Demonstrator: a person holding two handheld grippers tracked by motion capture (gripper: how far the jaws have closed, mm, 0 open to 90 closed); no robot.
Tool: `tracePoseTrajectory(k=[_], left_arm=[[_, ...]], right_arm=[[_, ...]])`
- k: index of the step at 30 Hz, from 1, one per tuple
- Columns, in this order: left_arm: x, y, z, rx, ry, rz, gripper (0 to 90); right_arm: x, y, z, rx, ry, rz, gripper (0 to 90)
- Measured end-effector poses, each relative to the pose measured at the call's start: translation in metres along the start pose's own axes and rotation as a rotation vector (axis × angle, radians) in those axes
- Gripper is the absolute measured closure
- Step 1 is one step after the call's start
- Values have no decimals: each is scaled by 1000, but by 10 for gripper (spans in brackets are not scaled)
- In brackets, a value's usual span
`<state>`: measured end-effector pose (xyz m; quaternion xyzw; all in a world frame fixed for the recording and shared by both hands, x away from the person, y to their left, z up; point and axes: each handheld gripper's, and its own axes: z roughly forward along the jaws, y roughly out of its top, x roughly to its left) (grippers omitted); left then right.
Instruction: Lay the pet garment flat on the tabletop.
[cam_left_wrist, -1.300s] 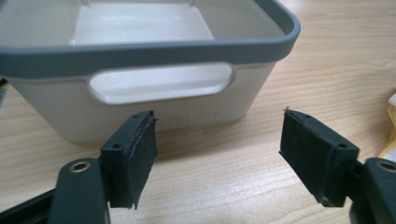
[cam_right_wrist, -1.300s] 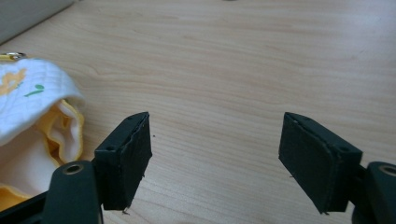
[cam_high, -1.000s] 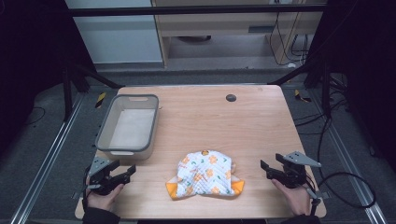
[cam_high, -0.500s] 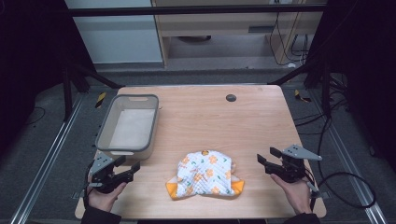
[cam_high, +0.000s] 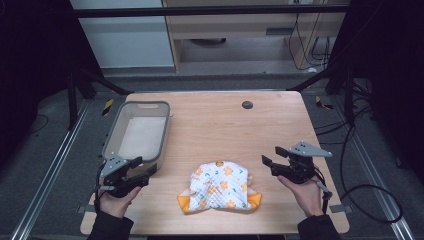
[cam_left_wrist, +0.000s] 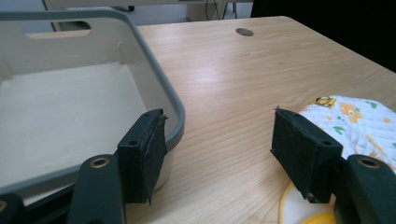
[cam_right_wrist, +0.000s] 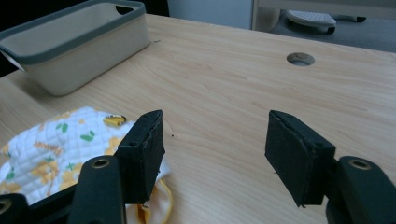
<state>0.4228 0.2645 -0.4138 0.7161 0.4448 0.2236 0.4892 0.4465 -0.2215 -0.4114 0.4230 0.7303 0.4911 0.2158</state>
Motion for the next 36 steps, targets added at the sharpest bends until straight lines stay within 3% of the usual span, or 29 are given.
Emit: tracePoseTrajectory(k=[11,23,30,36], left_arm=[[-19,9,33,27,-50,31,369],[-36,11,70,100,-79,64,393],[-49,5,90,151,-123,69,401],[-61,-1,104,212,-155,108,398]], right_arm=[[9,11,22,6,20,-14,371],[17,-1,46,98,41,-43,390],[22,-11,57,152,64,-72,403],[29,-20,68,206,88,-87,426]])
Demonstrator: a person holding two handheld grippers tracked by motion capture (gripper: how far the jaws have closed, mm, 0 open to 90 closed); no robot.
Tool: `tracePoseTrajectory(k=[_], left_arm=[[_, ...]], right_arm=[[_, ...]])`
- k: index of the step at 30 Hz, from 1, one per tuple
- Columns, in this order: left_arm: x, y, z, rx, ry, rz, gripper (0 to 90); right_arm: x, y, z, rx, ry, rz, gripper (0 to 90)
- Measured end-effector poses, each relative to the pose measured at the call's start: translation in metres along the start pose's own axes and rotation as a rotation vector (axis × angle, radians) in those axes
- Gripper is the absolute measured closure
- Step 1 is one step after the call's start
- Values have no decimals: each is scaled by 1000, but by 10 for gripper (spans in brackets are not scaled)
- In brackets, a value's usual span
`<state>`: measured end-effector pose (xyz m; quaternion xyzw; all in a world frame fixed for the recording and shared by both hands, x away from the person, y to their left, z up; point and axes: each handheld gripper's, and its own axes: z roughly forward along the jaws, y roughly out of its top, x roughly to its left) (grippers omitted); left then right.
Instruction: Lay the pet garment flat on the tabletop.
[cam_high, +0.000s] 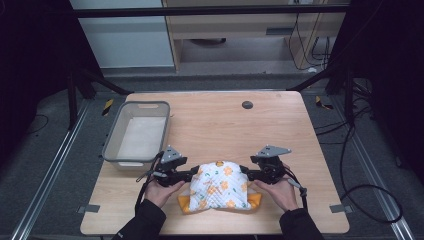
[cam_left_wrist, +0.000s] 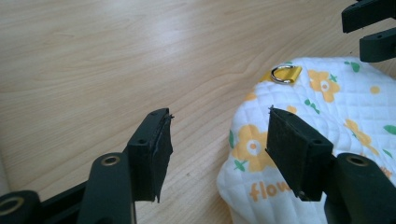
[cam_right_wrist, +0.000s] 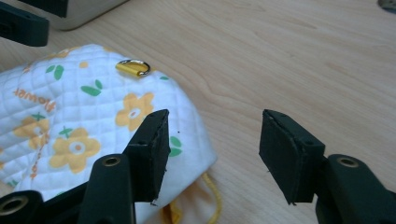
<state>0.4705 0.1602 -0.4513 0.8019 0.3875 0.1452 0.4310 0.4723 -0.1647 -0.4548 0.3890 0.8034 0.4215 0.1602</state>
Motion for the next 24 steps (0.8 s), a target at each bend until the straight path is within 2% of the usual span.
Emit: tracePoseTrajectory(k=[5,10,12,13,16,17,19,23,24], left_arm=[[-2,-4,6,34,-4,14,404],[-2,-11,14,59,-16,-6,438],[-1,-12,15,73,-25,-6,466],[-2,-13,16,82,-41,-13,491],[-4,-15,19,97,-49,-14,574],[-4,-16,20,107,-57,-14,574],[-5,-18,24,128,-72,-25,676],[-8,-20,28,148,-72,-11,775],[-8,-20,28,148,-72,-11,803]], right_arm=[[4,-5,4,36,24,-6,446],[5,-8,6,51,29,-7,482],[5,-11,9,73,39,-3,523],[5,-11,10,83,45,-3,546],[7,-13,12,96,58,-1,589],[8,-14,14,102,66,-5,606],[9,-14,16,115,69,-8,674],[9,-14,14,116,85,-11,775],[9,-14,14,116,85,-11,775]])
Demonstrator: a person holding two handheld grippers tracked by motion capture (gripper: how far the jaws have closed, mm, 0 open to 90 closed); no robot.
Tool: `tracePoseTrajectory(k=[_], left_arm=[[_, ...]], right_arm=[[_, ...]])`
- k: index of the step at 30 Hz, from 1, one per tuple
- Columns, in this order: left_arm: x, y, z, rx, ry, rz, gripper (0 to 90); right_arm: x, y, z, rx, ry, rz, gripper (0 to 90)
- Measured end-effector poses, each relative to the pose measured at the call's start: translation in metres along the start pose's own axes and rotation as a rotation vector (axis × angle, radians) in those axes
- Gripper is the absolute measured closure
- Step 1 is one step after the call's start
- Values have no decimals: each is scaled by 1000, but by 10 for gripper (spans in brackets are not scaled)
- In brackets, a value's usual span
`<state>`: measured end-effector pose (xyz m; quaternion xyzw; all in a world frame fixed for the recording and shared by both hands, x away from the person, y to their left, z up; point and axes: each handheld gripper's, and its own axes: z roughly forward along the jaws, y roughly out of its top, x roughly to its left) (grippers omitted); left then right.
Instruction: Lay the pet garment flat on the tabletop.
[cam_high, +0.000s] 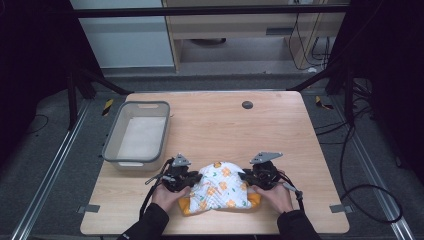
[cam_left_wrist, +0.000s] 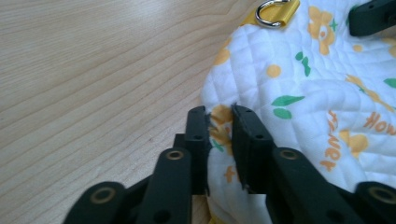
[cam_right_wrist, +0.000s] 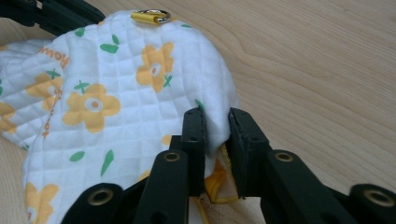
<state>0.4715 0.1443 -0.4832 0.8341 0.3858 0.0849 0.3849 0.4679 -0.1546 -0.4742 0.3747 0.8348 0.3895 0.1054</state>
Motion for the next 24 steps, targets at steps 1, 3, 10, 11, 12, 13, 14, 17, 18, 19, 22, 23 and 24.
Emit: tracePoseTrajectory(k=[1,3,10,11,12,13,14,17,18,19,22,23,24], left_arm=[[-1,0,2,4,-1,4,803],[-3,0,2,8,2,15,855],[-3,5,-14,-58,-8,22,896],[-4,8,-21,-84,-2,28,896],[-5,9,-25,-97,-4,32,897],[-6,12,-33,-126,-5,37,897],[-7,13,-37,-137,-4,45,898],[-9,17,-45,-168,-5,53,898],[-9,17,-45,-168,-5,53,899],[-10,19,-49,-192,0,63,899],[-13,25,-56,-219,7,85,900],[-14,27,-59,-228,10,92,900],[-14,27,-59,-228,10,92,900]], right_arm=[[0,0,0,1,0,0,791],[0,0,-1,0,3,5,824],[1,1,-8,-25,10,-2,845],[1,1,-9,-32,12,-1,846],[2,3,-13,-60,8,-9,849],[3,4,-16,-74,7,-11,849],[4,5,-17,-84,4,-13,849],[6,8,-23,-120,1,-24,850],[6,8,-23,-120,1,-24,850],[8,10,-26,-147,-1,-38,852],[11,14,-32,-185,2,-46,853],[13,16,-34,-197,0,-56,853],[14,18,-37,-215,-3,-62,853]])
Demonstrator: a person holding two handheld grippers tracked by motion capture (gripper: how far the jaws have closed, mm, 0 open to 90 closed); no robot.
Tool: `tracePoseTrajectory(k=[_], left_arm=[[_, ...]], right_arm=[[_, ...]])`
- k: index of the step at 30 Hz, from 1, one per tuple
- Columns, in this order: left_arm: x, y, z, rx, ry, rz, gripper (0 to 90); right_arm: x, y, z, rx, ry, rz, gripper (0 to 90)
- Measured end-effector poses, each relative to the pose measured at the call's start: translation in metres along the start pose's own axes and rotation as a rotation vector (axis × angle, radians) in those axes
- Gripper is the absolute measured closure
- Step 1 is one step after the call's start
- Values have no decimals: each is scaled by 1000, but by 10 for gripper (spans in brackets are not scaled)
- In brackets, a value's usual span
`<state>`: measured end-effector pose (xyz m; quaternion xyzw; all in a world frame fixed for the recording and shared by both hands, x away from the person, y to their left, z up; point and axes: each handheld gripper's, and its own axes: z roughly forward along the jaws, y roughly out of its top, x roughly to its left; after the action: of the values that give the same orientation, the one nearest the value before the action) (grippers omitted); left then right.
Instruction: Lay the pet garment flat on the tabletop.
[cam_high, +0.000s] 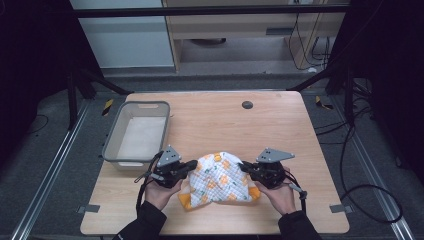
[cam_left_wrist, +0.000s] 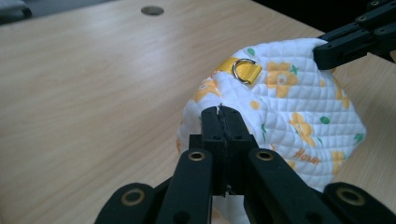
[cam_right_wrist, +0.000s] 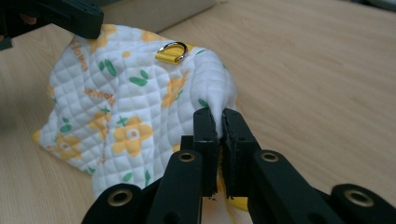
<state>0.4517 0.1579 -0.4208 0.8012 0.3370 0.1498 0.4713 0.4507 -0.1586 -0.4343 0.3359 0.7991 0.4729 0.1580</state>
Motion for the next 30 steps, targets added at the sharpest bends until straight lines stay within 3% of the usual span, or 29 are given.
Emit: tracePoseTrajectory(k=[1,6,12,13,16,17,18,19,20,21,23,25,30], left_arm=[[-1,7,-5,-21,6,18,900],[2,26,-9,-80,31,31,899],[12,43,1,-118,73,27,899],[16,46,5,-127,97,32,899],[26,54,16,-145,141,7,895],[36,59,28,-147,198,-16,892],[42,60,34,-140,221,-41,883],[47,60,39,-137,252,-63,842],[47,60,39,-137,252,-63,752],[52,60,43,-134,275,-91,752],[57,58,43,-133,287,-117,596],[57,56,38,-136,285,-112,535],[48,51,18,-130,269,-54,433]], right_arm=[[1,3,-2,-16,-1,1,853],[1,17,-9,-94,-39,-7,852],[-13,33,3,-164,-120,2,850],[-13,33,3,-164,-120,2,850],[-27,43,24,-177,-196,-4,841],[-32,46,30,-176,-225,0,829],[-37,48,37,-170,-252,10,808],[-43,49,43,-165,-278,21,767],[-43,49,43,-165,-278,21,767],[-47,50,47,-147,-309,24,739],[-55,52,50,-128,-356,29,661],[-57,53,44,-133,-355,29,627],[-53,56,17,-160,-324,9,537]])
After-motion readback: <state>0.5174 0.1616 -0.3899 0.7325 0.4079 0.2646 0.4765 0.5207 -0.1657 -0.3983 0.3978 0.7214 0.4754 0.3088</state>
